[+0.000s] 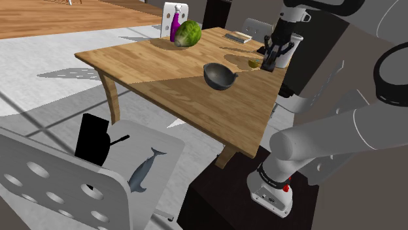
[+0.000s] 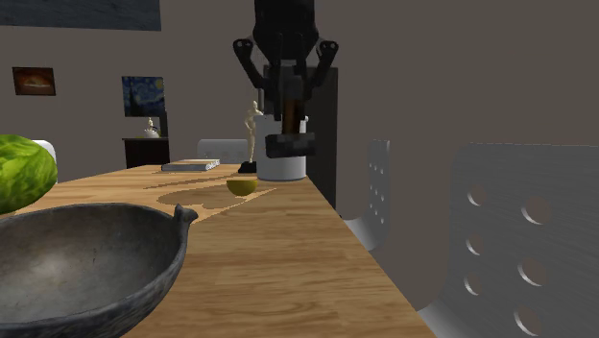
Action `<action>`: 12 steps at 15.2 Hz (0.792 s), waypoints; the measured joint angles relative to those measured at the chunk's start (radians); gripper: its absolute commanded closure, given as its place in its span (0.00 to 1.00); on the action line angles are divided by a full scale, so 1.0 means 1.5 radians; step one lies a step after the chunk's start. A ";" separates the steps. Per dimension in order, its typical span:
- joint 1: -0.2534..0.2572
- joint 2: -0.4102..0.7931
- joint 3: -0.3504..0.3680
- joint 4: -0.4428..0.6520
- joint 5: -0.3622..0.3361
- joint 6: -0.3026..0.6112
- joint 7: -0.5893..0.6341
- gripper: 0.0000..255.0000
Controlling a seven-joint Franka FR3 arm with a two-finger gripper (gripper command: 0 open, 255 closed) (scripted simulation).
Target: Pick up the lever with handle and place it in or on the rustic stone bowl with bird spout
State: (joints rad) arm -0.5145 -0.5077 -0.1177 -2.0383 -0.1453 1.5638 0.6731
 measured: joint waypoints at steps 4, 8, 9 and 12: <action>0.001 0.013 0.001 0.046 0.001 -0.033 -0.004 1.00; 0.012 0.025 0.029 0.071 0.014 -0.050 0.031 1.00; 0.016 0.034 0.039 0.083 0.019 -0.054 0.043 1.00; 0.030 0.062 0.072 0.116 0.033 -0.064 0.087 1.00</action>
State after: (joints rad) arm -0.4700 -0.4142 -0.0097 -1.8641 -0.0961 1.4676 0.8036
